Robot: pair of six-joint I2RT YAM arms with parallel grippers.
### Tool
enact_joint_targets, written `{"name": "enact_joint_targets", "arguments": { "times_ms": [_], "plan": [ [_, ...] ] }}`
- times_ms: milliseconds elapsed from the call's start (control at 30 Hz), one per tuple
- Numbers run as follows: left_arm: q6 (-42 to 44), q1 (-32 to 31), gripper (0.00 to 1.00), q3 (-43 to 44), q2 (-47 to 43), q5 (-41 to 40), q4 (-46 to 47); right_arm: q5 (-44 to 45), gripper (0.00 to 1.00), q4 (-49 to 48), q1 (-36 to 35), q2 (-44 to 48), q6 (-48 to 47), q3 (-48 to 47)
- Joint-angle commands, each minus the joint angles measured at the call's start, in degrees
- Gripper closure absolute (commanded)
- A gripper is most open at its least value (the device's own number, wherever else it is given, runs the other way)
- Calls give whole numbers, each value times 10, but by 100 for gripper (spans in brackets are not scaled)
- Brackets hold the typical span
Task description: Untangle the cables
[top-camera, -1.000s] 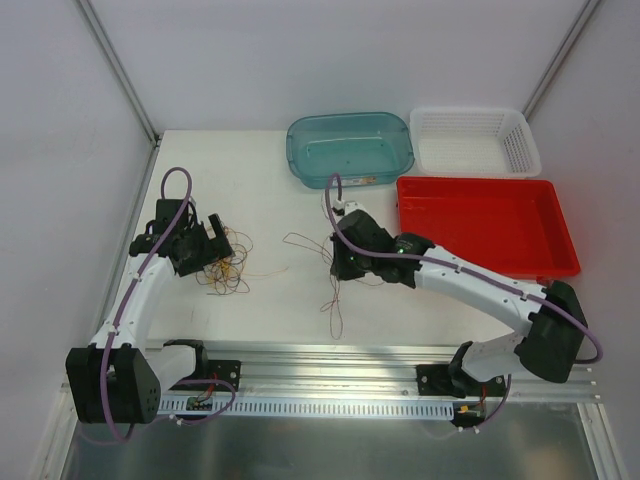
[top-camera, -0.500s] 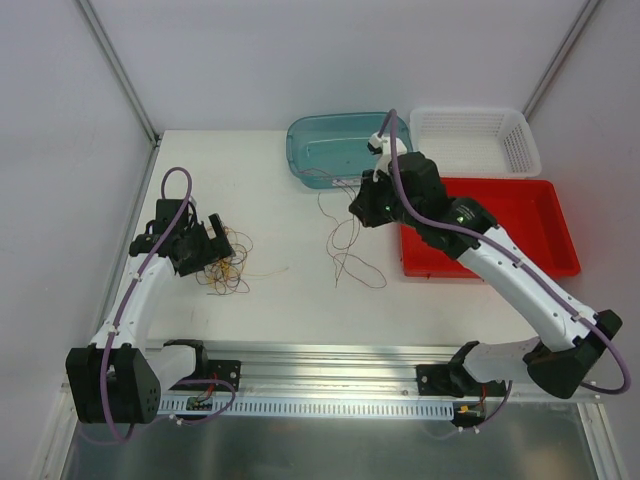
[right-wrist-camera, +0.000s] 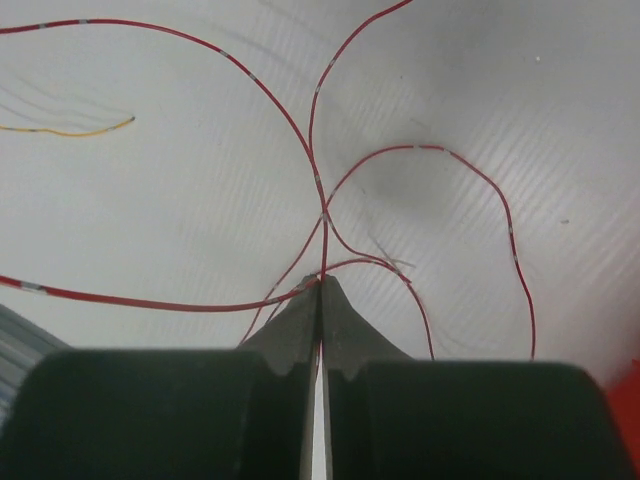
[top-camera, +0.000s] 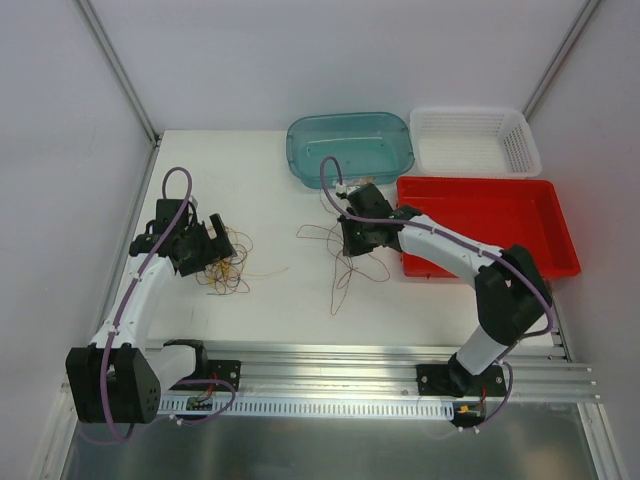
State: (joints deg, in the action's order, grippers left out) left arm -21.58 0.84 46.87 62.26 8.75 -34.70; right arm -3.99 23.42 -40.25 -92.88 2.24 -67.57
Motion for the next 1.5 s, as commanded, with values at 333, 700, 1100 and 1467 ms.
{"name": "enact_joint_targets", "arguments": {
  "times_ms": [333, 700, 1100, 1467],
  "plan": [
    [11, 4, 10, -3, 9, 11, 9, -38, 71, -119, 2, -113, -20, 9],
    [11, 4, 11, -3, 13, 14, 10, -30, 48, -122, 0, -118, -45, 15],
    [12, 4, 10, -3, 14, 24, 10, -15, 2, -22, 1, -56, -114, -29],
    [-6, -30, 13, 0, 6, 28, 17, -14, 2, -42, 32, -94, -62, -23]
  ]
}}
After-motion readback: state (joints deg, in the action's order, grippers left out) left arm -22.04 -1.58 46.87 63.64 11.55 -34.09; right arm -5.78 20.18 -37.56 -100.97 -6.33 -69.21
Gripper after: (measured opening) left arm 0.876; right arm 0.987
